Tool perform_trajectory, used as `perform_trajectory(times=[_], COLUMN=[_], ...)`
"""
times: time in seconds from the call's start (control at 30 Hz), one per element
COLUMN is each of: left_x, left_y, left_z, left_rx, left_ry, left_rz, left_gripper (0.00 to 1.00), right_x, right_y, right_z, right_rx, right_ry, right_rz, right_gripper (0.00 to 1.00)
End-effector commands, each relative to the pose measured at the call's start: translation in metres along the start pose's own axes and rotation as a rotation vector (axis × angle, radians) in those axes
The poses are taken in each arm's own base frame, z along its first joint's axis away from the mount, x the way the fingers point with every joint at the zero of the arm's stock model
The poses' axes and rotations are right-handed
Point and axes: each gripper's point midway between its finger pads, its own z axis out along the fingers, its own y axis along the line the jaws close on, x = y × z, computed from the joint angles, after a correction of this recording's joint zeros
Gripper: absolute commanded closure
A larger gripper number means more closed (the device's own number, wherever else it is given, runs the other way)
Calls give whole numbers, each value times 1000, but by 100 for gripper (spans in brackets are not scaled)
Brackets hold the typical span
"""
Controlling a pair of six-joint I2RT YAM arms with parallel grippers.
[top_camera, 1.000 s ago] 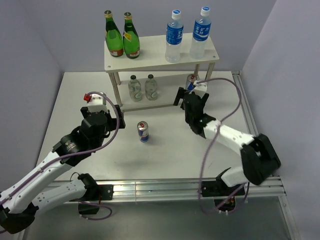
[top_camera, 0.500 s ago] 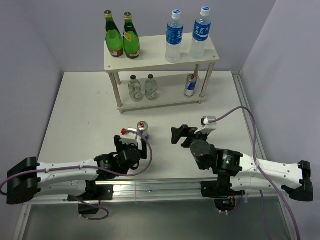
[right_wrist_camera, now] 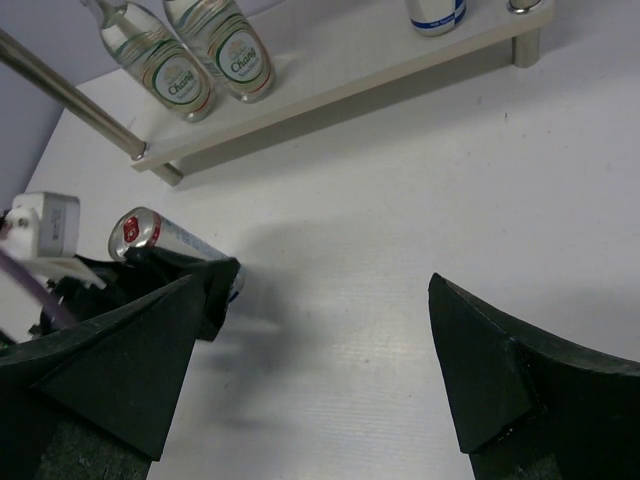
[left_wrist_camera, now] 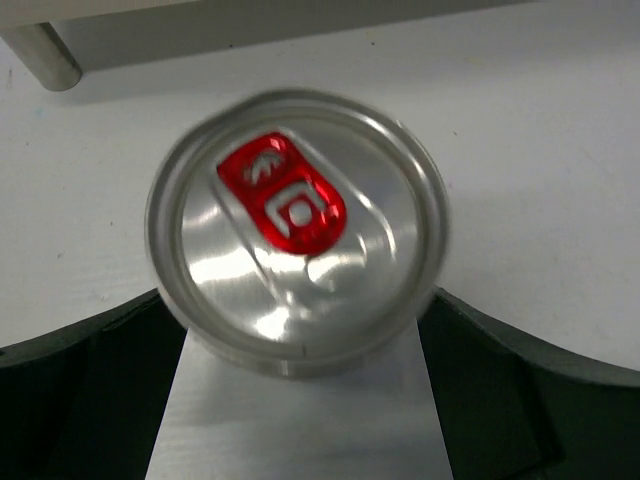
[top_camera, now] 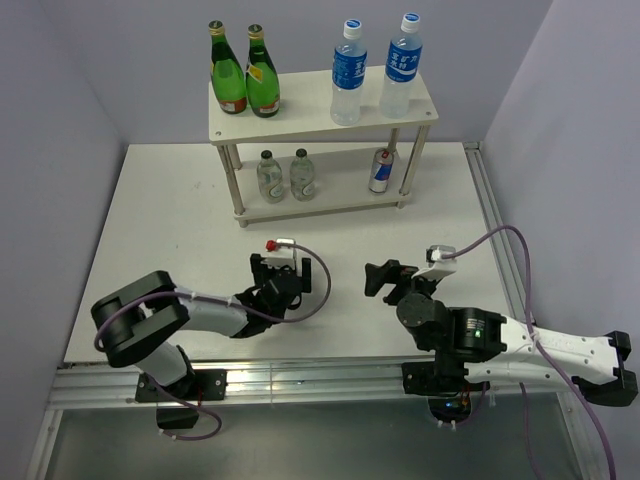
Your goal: Place and organize the beverage onto the shelf
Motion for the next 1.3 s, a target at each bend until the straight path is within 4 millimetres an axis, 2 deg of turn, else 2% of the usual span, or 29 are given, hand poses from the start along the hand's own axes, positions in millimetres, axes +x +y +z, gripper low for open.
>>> perform_trajectory(times=[0.0,0.1,0.2,0.27,0.3,0.33,0.37,0.4,0.47,0.5,0.57,0.6,0.67,0.7,0.77,0.8,0.83,0.87,0.9,0.93,0.97,1.0,1.03,1.1,1.13,1.27], left_x=[-31,-30,-35,-37,-44,-46,-47,-57,-67,-82,-93,-112,-124,-136,-145,-152,-154,-146,-161,-164,-152,-171,-171,-180,-180,-189], left_y=[-19,-18,-17,-16,-21,-23,-24,-29,-34,-44,-52,-64,-79,-88,-99,-106,-114,-113,-120,-125,-124,-132,-134,-145,-145,-146], left_z=[25,37,47,52,54,54,55,55,55,57,61,64,71,80,91,102,108,123,130,137,152,157,163,191,191,214], left_rx=[42,10,-11,-18,-14,-7,-7,-8,3,19,30,43,80,85,104,101,126,120,127,140,125,130,130,141,141,134], left_ry=[-89,-94,-112,-114,-127,-129,-124,-140,-142,-161,-166,-194,-201,-207,-211,-219,-214,-194,-214,-214,-195,-226,-224,-239,-239,-249], left_rz=[-92,-72,-83,-74,-79,-79,-68,-82,-64,-74,-35,-49,-27,-29,-10,-11,-6,4,-10,-7,11,-10,-4,-8,-8,-15], left_gripper=[1,5,26,45,55,76,89,97,100,100,100,100,100,100,100,100,100,100,100,100,100,100,100,100,100,100], right_x=[-10,-10,-10,-11,-12,-12,-12,-12,-12,-14,-16,-18,-19,-21,-21,-23,-23,-23,-23,-23,-23,-23,-22,-20,-20,-20], right_y=[-8,-10,-13,-14,-14,-15,-16,-17,-19,-18,-21,-20,-21,-19,-18,-17,-18,-18,-16,-16,-16,-16,-15,-15,-15,-16], right_z=[-3,-4,-4,-5,-5,-4,-4,-4,-4,-4,-4,-4,-4,-3,-3,-3,-3,-3,-3,-3,-3,-3,-3,-3,-4,-5], right_rx=[23,24,31,32,33,38,40,41,49,48,56,56,56,51,46,44,46,46,39,36,32,30,25,13,12,7], right_ry=[-35,-36,-38,-41,-43,-47,-49,-50,-59,-62,-74,-80,-90,-96,-100,-104,-107,-107,-107,-106,-105,-105,-102,-98,-99,-99], right_rz=[22,20,12,13,14,8,10,5,-1,3,-6,-1,-16,-7,-27,-24,-25,-29,-22,-26,-23,-20,-18,-13,-9,-2], right_gripper=[0,0,0,0,0,0,0,0,0,0,0,0,0,0,0,0,0,0,0,0,0,0,0,0,0,0])
